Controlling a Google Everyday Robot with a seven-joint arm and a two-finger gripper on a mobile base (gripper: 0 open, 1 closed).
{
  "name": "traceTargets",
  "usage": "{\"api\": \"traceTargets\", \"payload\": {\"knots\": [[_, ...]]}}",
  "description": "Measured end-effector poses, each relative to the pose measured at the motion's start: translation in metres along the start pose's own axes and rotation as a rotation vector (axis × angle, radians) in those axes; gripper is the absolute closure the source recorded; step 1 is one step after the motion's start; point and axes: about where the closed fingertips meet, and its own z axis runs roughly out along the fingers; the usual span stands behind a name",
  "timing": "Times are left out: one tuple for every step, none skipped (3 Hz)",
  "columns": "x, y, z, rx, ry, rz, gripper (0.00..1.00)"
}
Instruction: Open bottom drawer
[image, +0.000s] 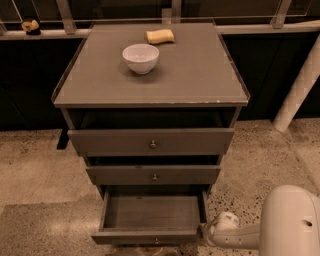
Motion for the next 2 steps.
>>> {"api": "traceTargets", "payload": {"knots": [[-0.0016,0.0121,0.0020,0.009,-0.017,-0.014,1.00],[-0.0024,0.0113,-0.0014,0.009,-0.017,-0.014,1.00]]}}
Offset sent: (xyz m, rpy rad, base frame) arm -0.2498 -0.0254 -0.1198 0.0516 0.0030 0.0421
